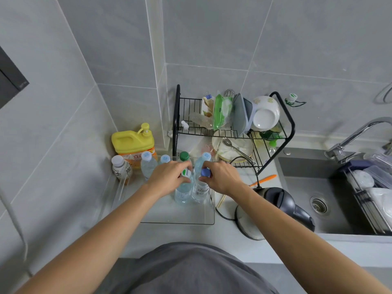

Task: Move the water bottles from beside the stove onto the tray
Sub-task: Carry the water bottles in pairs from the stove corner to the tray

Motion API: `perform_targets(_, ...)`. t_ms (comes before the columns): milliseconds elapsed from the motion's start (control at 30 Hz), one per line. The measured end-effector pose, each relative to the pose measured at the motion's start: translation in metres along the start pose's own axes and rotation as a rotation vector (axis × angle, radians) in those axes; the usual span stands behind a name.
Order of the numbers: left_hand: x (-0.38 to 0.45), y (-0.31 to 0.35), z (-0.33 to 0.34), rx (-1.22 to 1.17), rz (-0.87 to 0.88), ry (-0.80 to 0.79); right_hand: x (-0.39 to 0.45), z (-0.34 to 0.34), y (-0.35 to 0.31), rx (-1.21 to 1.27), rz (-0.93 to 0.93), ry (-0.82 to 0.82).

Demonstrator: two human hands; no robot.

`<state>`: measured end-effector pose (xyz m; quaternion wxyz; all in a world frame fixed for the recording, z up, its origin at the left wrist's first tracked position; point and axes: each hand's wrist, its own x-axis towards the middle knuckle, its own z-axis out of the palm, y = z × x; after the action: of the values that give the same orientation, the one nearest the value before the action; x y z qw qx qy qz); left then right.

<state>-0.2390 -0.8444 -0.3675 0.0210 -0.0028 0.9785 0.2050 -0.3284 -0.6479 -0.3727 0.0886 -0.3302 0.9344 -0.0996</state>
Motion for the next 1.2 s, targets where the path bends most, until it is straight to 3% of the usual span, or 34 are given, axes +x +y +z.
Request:
perform_targets(200,0.005,-0.003,0.001,0.108,0.020,-0.098,0.008,-0.002,-0.001,-0.061,-0.015,-0.046)
perform_targets(533,0.013,-0.004,-0.004,0.094,-0.011,-0.100,0.017,-0.005,-0.002,-0.088,-0.024,-0.055)
perform_targets(1033,0.006,0.004,0.010,0.042,-0.071,0.056,0.010,-0.006,0.001,-0.143,-0.054,-0.025)
perform_targets(1200,0.001,-0.002,0.012,0.037,-0.048,0.019,0.007,-0.003,0.000,-0.127,-0.068,-0.026)
